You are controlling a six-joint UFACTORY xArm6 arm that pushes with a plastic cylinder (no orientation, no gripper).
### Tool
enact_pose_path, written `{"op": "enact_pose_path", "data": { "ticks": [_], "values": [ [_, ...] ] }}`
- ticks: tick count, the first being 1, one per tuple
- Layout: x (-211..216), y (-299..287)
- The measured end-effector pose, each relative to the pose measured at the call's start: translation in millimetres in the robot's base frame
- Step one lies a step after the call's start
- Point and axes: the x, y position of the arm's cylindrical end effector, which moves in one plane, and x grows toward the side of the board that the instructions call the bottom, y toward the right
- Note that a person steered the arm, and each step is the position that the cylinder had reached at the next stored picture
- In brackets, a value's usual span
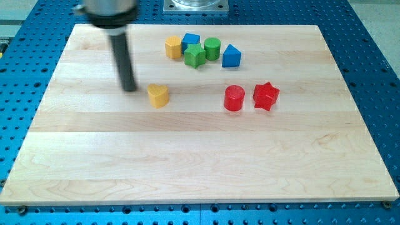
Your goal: Push the yellow heart horizontal left to the red circle
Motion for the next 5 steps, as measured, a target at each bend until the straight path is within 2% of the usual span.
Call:
{"op": "enact_pose_path", "data": {
  "ticks": [1,2,4,5],
  "values": [
    [21,51],
    [21,142],
    [61,30],
    [7,-28]
  ]
}}
